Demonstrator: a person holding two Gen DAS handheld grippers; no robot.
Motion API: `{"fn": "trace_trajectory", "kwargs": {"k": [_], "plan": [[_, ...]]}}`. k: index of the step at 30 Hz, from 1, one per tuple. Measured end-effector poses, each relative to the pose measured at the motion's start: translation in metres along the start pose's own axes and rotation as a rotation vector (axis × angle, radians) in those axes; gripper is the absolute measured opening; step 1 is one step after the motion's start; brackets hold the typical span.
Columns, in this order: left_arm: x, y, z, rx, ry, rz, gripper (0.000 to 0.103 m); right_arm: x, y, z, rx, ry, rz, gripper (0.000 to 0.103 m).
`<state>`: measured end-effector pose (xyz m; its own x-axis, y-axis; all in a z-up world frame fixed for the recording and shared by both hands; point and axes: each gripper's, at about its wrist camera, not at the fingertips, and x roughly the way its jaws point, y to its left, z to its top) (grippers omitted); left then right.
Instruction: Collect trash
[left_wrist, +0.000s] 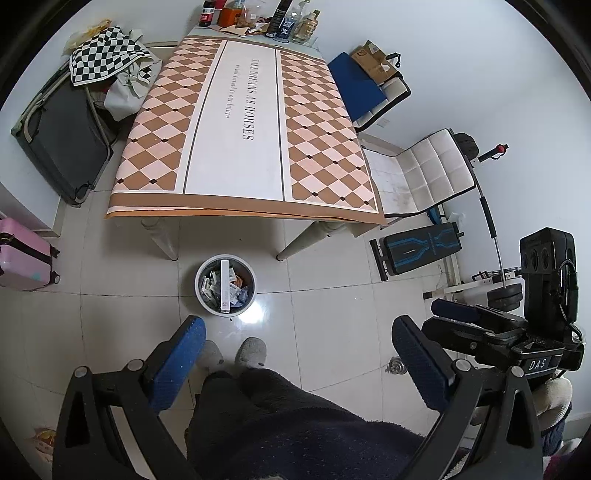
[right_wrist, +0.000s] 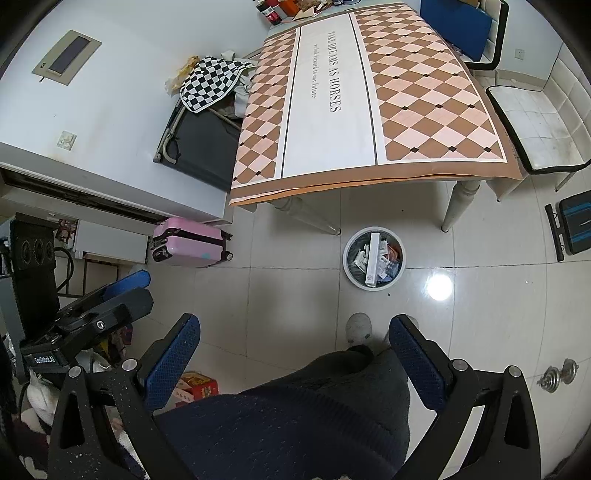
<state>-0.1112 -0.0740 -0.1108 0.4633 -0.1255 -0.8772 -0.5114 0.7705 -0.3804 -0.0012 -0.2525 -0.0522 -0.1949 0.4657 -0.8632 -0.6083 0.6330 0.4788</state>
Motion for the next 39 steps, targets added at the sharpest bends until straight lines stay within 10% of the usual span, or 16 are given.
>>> {"fn": "trace_trajectory", "kwargs": {"k": [39], "plan": [[-0.005,-0.002,-0.009,0.013,0.000,-0.006,0.103,-0.013,0.000,-0.008,-0.017,0.013,-0.017,0.103]]}}
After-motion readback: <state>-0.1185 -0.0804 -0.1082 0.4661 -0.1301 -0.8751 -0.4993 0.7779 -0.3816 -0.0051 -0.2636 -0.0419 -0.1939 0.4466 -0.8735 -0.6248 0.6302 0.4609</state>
